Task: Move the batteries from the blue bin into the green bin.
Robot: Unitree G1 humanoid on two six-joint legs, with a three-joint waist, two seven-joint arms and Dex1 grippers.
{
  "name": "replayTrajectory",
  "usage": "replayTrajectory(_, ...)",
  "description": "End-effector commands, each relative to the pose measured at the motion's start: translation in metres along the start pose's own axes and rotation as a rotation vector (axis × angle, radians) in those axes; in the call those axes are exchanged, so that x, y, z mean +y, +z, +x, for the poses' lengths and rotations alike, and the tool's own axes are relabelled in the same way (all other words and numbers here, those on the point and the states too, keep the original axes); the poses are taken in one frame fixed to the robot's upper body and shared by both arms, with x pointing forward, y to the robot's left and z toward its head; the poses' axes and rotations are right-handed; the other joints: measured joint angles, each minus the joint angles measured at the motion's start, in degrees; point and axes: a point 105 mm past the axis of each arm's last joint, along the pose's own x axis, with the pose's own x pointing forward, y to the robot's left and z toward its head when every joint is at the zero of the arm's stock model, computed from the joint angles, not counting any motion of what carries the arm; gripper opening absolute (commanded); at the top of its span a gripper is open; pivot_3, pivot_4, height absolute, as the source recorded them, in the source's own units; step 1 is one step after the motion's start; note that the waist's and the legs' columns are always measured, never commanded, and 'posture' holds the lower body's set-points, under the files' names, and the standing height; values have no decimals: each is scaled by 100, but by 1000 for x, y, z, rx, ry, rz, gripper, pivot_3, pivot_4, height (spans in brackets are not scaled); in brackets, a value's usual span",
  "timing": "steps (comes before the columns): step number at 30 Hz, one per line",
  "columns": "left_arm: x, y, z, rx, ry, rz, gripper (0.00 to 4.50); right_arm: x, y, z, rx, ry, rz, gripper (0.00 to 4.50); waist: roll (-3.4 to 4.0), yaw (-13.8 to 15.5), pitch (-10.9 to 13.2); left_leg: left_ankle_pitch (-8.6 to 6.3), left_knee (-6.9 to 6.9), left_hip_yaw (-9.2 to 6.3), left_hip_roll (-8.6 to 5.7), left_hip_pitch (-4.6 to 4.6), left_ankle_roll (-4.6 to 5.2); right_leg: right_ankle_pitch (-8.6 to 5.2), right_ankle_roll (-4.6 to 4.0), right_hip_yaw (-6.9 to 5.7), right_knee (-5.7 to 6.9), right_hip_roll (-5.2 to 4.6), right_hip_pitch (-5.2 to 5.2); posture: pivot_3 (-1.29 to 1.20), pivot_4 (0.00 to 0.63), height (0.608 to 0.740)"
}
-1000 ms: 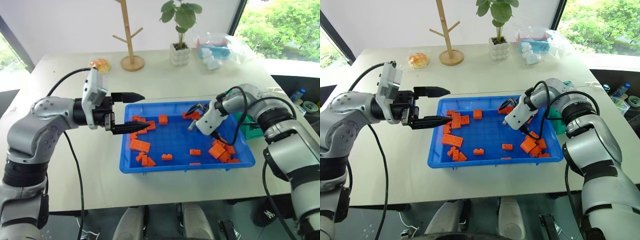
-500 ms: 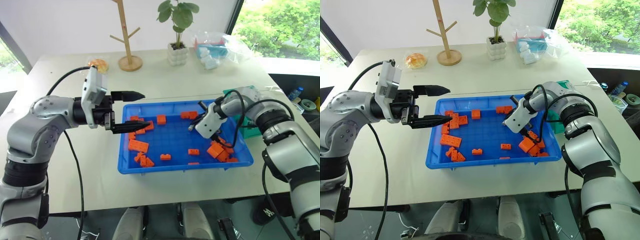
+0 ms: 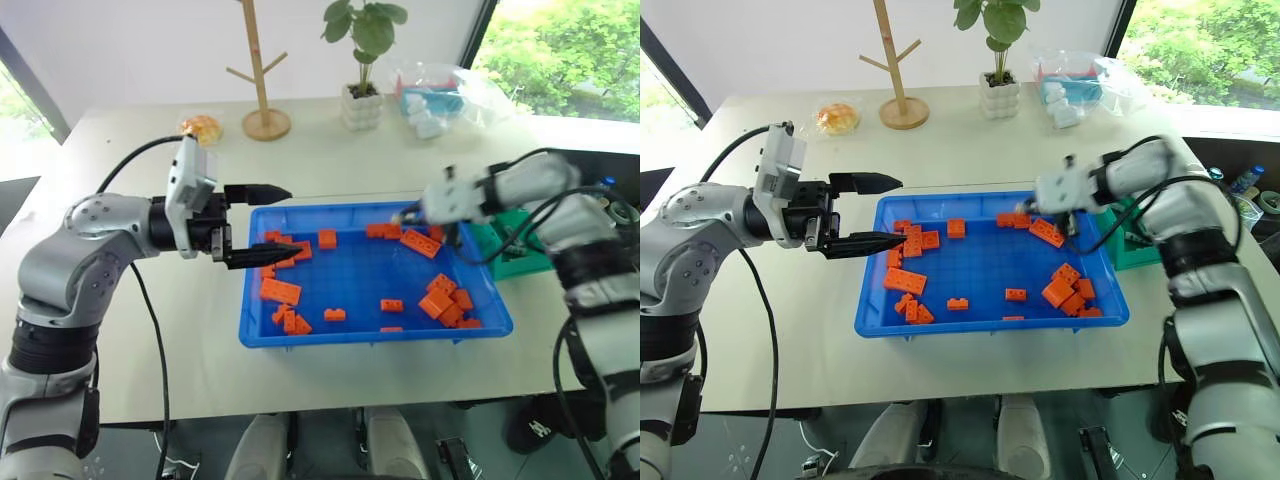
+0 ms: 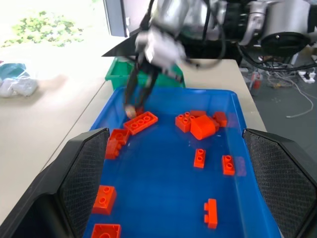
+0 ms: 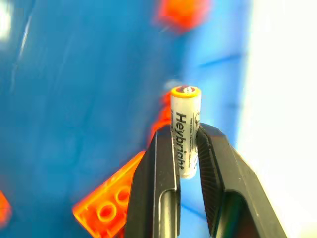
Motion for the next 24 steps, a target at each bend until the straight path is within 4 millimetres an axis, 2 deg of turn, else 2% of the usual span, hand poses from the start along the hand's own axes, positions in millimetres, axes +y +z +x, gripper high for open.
replayTrajectory(1,0,3,-5,-7,11,24,4500,-23,9,-54,-13,-240,183,31,0,49,0,-1,-1,0,0,-2,1,-5,-7,-1,-1,-1,-2,0,150,693)
replayTrajectory(3,1,1,-6,-3,8,15,4500,-28,-9,-85,56,-394,305,31,-3,61,-1,-1,-2,0,1,-5,2,-10,-16,-2,-5,-5,0,0,150,693)
replayTrajectory(5,2,0,-6,0,2,10,4500,-26,-27,-108,132,-515,384,31,-3,76,-1,-2,-1,2,0,-6,2,-11,-16,-3,-16,-10,4,0,150,693)
replayTrajectory(9,6,1,-3,-3,-8,14,4500,-10,-41,-115,178,-561,446,31,-2,93,-1,-2,0,19,2,-9,4,-11,-18,-6,-43,-11,8,0,150,693)
replayTrajectory(11,8,3,1,-11,-21,19,4500,-2,-48,-110,178,-570,486,1109,-2,88,-1,-2,1,22,3,-9,6,-9,-16,-5,-43,-12,8,0,150,693)
replayTrajectory(14,9,4,4,-16,-37,24,4500,4,-61,-107,245,-591,453,2571,-2,99,-1,-2,2,23,4,-9,6,-8,-13,-6,-44,-11,10,0,150,693)
replayTrajectory(17,9,6,4,-16,-43,26,4500,4,-60,-111,242,-600,453,4083,-2,100,-1,-3,1,27,3,-9,8,-6,-9,-5,-48,-11,10,0,150,693)
replayTrajectory(21,8,8,0,-13,-42,27,4500,9,-43,-125,158,-533,502,4083,-1,130,-1,-5,0,27,4,-11,11,-4,-6,-6,-54,-10,10,0,150,693)
replayTrajectory(24,7,7,-4,-8,-35,23,4500,26,-27,-139,85,-417,542,4083,-1,169,0,-10,-1,26,5,-18,20,-3,-2,-8,-65,-9,11,0,150,693)
